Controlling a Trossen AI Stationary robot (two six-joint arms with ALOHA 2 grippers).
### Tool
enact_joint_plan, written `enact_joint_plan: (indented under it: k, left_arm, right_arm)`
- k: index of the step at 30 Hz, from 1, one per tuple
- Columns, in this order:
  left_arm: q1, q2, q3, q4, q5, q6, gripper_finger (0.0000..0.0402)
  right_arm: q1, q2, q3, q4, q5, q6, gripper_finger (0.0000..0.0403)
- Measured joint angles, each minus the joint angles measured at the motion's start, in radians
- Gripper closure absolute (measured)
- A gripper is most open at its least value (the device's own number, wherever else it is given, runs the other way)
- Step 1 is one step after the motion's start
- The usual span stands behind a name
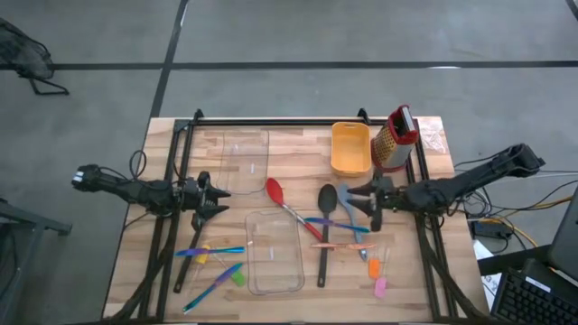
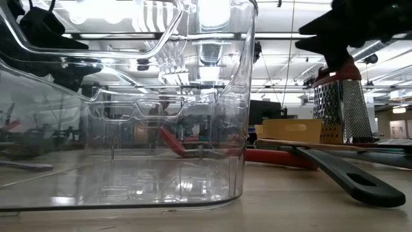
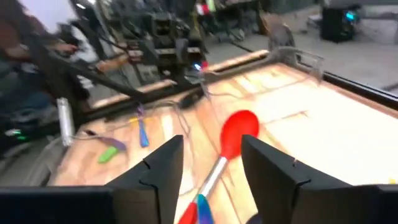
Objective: Pick & Place Kitchen Items
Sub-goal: Put the top right blue knife into the yellow bin
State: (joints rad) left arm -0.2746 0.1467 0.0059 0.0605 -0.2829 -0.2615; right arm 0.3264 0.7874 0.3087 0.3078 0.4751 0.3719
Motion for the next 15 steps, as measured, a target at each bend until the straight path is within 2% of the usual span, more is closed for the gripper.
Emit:
enact_joint_plan:
  k: [5,12,15]
  left_arm:
    - [0.0,0.0,0.0,0.0,0.0,0.0,0.0193]
    - [0.0,0.0,0.0,0.0,0.0,0.0,0.0193]
    - [0.0,0.0,0.0,0.0,0.0,0.0,0.0193]
  right_arm:
    - [0.001,0.094,0.13,-0.195,0.002,0.037,0.0202]
    - [0.003,0.273,0.314,-0.618,-0.018,0.172,0.0162]
    - [0.003,0.364,0.374,-0.696,-0.052,0.195,0.0149]
